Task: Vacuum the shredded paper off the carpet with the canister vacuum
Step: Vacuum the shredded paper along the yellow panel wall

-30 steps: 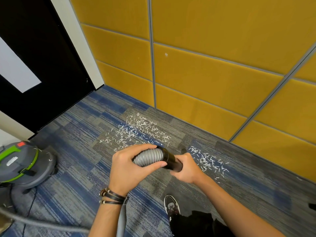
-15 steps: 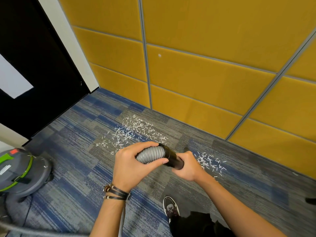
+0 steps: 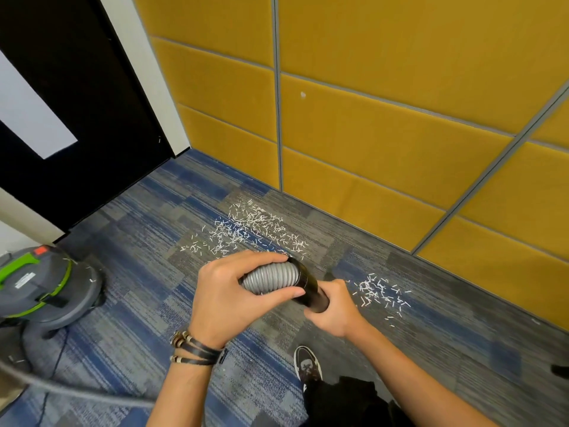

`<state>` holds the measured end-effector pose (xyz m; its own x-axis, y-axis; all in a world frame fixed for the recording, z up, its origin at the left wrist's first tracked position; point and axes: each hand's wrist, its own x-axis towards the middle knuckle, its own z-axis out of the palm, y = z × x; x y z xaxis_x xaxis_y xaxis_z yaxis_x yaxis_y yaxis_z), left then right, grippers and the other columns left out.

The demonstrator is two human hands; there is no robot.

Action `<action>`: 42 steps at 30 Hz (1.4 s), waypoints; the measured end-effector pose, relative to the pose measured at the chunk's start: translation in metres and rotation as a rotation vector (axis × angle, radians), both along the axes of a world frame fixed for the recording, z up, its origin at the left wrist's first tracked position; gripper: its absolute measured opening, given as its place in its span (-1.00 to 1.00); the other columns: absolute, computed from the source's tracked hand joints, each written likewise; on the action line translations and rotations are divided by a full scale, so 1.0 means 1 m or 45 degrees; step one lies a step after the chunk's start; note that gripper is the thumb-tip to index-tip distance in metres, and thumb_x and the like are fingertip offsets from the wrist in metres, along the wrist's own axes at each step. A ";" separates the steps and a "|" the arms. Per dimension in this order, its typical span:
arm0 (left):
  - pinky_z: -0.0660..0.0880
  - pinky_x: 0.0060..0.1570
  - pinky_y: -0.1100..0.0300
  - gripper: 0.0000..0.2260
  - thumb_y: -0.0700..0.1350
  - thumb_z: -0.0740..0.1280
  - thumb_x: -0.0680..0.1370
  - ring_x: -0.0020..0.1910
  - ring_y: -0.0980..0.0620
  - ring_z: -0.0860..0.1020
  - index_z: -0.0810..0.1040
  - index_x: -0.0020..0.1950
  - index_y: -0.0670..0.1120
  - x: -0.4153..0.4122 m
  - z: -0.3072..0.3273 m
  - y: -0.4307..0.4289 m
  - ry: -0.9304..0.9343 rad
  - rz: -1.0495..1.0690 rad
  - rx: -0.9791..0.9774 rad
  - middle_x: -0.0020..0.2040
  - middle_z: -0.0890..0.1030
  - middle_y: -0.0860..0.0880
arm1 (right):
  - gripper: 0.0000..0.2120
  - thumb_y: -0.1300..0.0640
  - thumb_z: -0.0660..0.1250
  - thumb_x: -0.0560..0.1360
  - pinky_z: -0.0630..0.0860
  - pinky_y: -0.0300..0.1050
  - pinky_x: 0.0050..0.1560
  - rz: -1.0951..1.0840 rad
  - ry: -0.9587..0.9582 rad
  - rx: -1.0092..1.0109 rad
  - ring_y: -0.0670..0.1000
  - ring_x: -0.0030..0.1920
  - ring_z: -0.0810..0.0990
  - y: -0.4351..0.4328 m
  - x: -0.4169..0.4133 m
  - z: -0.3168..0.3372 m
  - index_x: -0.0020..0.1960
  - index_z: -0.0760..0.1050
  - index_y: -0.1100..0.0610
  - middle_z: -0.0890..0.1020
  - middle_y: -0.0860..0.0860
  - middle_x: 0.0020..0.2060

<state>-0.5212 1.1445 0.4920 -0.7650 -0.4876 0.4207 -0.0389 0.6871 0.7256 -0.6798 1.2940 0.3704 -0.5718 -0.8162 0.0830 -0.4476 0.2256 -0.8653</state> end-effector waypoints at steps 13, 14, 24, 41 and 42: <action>0.65 0.08 0.11 -0.59 0.24 0.66 0.29 0.01 0.18 0.72 0.76 0.06 0.13 0.036 -0.016 0.026 0.002 -0.023 0.230 0.00 0.74 0.25 | -0.57 0.32 0.45 0.27 0.22 -0.29 -0.40 -0.025 0.024 0.114 -0.11 -0.51 0.31 0.050 0.038 0.002 -0.42 0.37 -0.16 0.39 -0.18 -0.55; 0.66 0.07 0.07 -0.59 0.24 0.66 0.29 0.01 0.18 0.72 0.77 0.06 0.13 0.039 -0.016 0.028 0.004 -0.022 0.221 0.00 0.74 0.25 | -0.58 0.31 0.45 0.27 0.22 -0.28 -0.40 -0.028 0.022 0.119 -0.11 -0.51 0.32 0.052 0.042 0.003 -0.42 0.37 -0.16 0.39 -0.17 -0.55; 0.63 0.07 0.18 -0.59 0.17 0.67 0.32 0.00 0.17 0.72 0.77 0.09 0.03 0.076 -0.002 0.053 0.076 0.021 0.103 0.01 0.74 0.19 | -0.57 0.29 0.46 0.26 0.25 -0.30 -0.42 -0.030 0.066 0.080 -0.10 -0.53 0.35 0.071 0.073 0.014 -0.41 0.30 -0.13 0.43 -0.18 -0.55; 0.57 0.05 0.38 -0.60 0.22 0.67 0.27 -0.01 0.25 0.70 0.76 0.04 0.15 0.093 -0.037 0.062 -0.124 -0.062 0.250 -0.02 0.73 0.30 | -0.65 0.28 0.43 0.29 0.23 -0.30 -0.41 -0.021 0.043 0.257 -0.10 -0.52 0.38 0.090 0.093 -0.019 -0.41 0.34 -0.05 0.43 -0.16 -0.55; 0.56 0.04 0.40 -0.61 0.20 0.67 0.26 -0.02 0.24 0.70 0.77 0.03 0.14 0.093 -0.037 0.063 -0.121 -0.072 0.267 -0.02 0.73 0.30 | -0.64 0.28 0.43 0.29 0.23 -0.31 -0.41 -0.031 0.041 0.262 -0.10 -0.52 0.38 0.095 0.093 -0.020 -0.41 0.33 -0.06 0.43 -0.16 -0.55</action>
